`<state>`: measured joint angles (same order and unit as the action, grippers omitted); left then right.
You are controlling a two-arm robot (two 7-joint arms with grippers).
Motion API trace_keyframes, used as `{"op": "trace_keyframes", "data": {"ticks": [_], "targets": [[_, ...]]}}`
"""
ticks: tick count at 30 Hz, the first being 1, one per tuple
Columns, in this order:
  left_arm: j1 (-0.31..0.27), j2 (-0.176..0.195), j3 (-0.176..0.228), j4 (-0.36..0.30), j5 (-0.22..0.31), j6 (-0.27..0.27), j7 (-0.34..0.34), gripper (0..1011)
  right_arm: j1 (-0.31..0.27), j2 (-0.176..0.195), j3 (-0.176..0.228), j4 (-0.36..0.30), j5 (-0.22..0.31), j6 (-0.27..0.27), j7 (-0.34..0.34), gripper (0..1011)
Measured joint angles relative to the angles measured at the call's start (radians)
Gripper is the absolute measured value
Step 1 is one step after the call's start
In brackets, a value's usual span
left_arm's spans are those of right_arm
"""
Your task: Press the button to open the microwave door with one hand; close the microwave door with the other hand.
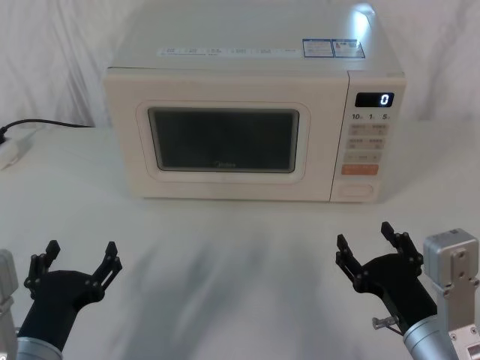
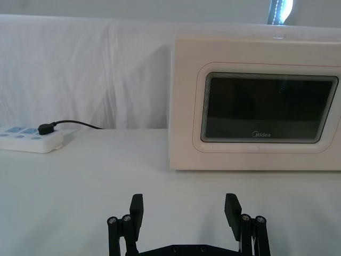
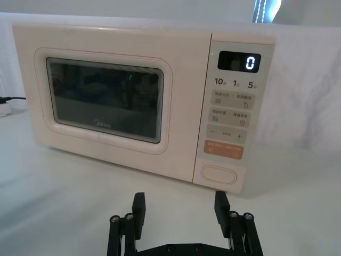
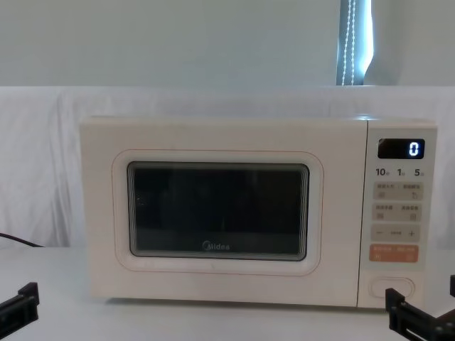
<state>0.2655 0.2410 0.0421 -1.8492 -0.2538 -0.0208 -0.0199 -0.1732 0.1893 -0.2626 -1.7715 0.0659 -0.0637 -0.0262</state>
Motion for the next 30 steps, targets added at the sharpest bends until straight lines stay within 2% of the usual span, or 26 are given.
{"op": "trace_keyframes", "data": {"ticks": [7,9,10,13,14,17,20,21,22,23,28,30], "targets": [[0.000,0.000,0.000,0.000,0.000,0.000,0.000,1001,0.000,0.000,0.000,0.000,0.000,0.000,0.000,640],[0.000,0.000,0.000,0.000,0.000,0.000,0.000,1001,0.000,0.000,0.000,0.000,0.000,0.000,0.000,606],[0.000,0.000,0.000,0.000,0.000,0.000,0.000,1001,0.000,0.000,0.000,0.000,0.000,0.000,0.000,549],[0.000,0.000,0.000,0.000,0.000,0.000,0.000,1001,0.000,0.000,0.000,0.000,0.000,0.000,0.000,492],[0.000,0.000,0.000,0.000,0.000,0.000,0.000,1001,0.000,0.000,0.000,0.000,0.000,0.000,0.000,421],[0.000,0.000,0.000,0.000,0.000,0.000,0.000,1001,0.000,0.000,0.000,0.000,0.000,0.000,0.000,352],[0.000,0.000,0.000,0.000,0.000,0.000,0.000,1001,0.000,0.000,0.000,0.000,0.000,0.000,0.000,230],[0.000,0.000,0.000,0.000,0.000,0.000,0.000,1001,0.000,0.000,0.000,0.000,0.000,0.000,0.000,230],[0.000,0.000,0.000,0.000,0.000,0.000,0.000,1001,0.000,0.000,0.000,0.000,0.000,0.000,0.000,170],[0.000,0.000,0.000,0.000,0.000,0.000,0.000,1001,0.000,0.000,0.000,0.000,0.000,0.000,0.000,170],[0.000,0.000,0.000,0.000,0.000,0.000,0.000,1001,0.000,0.000,0.000,0.000,0.000,0.000,0.000,12],[0.000,0.000,0.000,0.000,0.000,0.000,0.000,1001,0.000,0.000,0.000,0.000,0.000,0.000,0.000,0]]}}
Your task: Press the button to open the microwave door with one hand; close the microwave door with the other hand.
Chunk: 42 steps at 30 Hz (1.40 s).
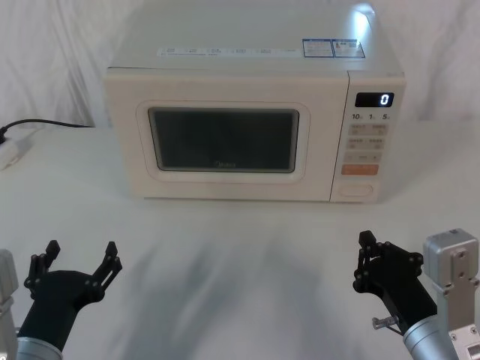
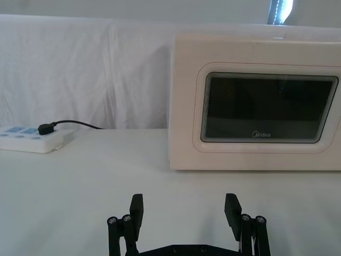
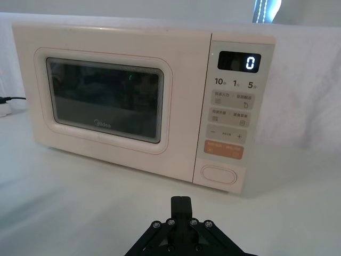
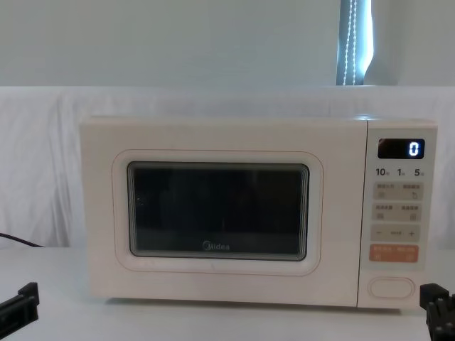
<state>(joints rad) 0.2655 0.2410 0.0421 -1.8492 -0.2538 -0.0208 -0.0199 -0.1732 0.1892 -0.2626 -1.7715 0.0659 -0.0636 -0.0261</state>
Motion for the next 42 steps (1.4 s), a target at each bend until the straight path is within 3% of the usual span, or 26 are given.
{"op": "trace_keyframes", "data": {"ticks": [11,21,42], "targets": [[0.000,0.000,0.000,0.000,0.000,0.000,0.000,1001,0.000,0.000,0.000,0.000,0.000,0.000,0.000,0],[0.000,0.000,0.000,0.000,0.000,0.000,0.000,1001,0.004,-0.025,0.023,-0.010,-0.025,0.015,0.017,0],[0.000,0.000,0.000,0.000,0.000,0.000,0.000,1001,0.100,-0.097,0.076,0.059,-0.050,0.112,0.065,0]]}}
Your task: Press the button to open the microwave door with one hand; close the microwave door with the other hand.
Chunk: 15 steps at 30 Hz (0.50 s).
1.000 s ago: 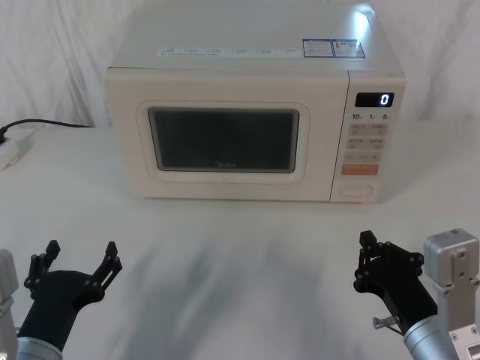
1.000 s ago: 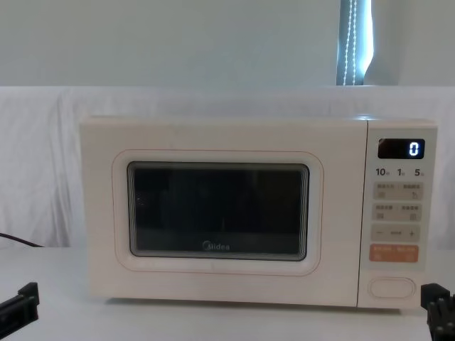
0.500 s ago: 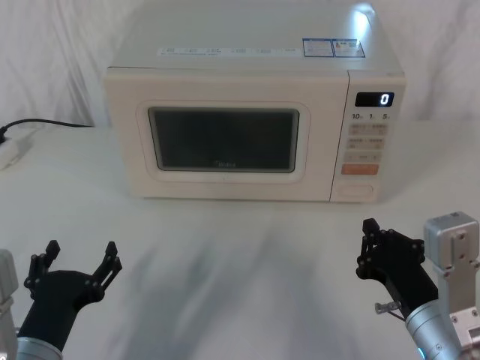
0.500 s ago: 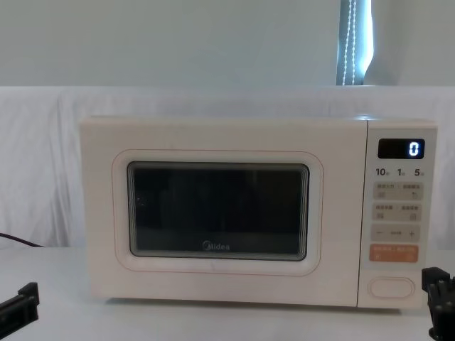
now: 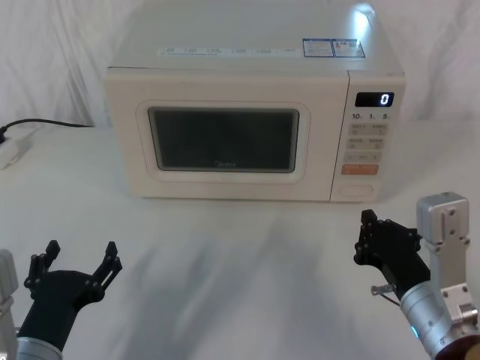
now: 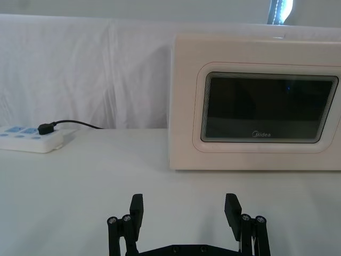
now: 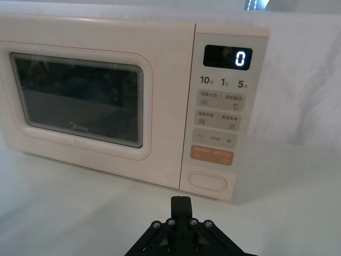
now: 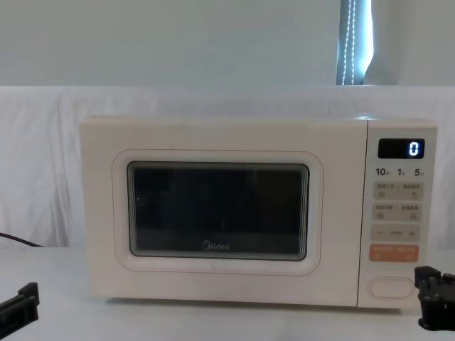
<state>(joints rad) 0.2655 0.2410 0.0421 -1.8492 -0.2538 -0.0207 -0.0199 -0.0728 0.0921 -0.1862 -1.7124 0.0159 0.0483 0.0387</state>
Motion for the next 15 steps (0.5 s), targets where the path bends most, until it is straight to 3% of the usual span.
{"op": "trace_keyframes", "data": {"ticks": [15], "targets": [[0.000,0.000,0.000,0.000,0.000,0.000,0.000,1001,0.105,-0.044,0.030,0.120,0.001,0.021,0.034,0]]}}
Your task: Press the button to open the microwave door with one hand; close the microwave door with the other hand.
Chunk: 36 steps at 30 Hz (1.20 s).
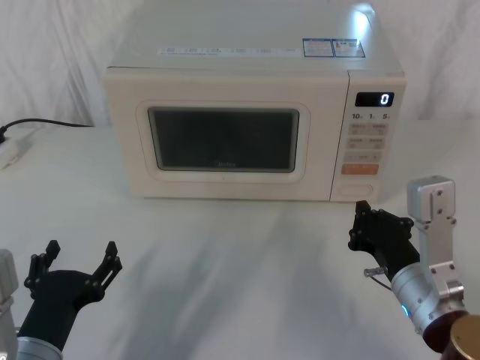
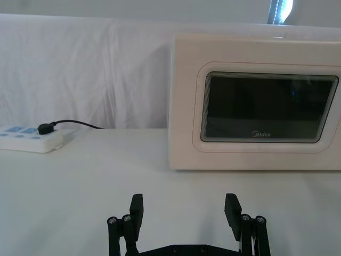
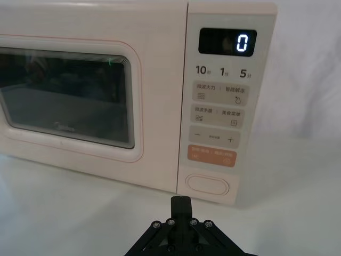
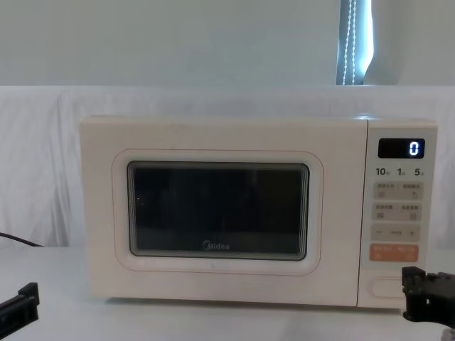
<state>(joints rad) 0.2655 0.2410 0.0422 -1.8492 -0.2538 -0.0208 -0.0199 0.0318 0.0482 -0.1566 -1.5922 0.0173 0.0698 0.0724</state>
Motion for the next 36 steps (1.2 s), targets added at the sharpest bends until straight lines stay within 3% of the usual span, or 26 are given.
{"op": "trace_keyframes", "data": {"ticks": [16,25,36], "targets": [[0.000,0.000,0.000,0.000,0.000,0.000,0.000,1001,0.112,-0.014,0.013,0.142,-0.016,0.015,0.002,0],[0.000,0.000,0.000,0.000,0.000,0.000,0.000,1001,0.151,-0.032,0.041,0.212,0.016,-0.002,0.005,0],[0.000,0.000,0.000,0.000,0.000,0.000,0.000,1001,0.210,-0.042,0.042,0.301,0.017,-0.016,0.000,0]]}}
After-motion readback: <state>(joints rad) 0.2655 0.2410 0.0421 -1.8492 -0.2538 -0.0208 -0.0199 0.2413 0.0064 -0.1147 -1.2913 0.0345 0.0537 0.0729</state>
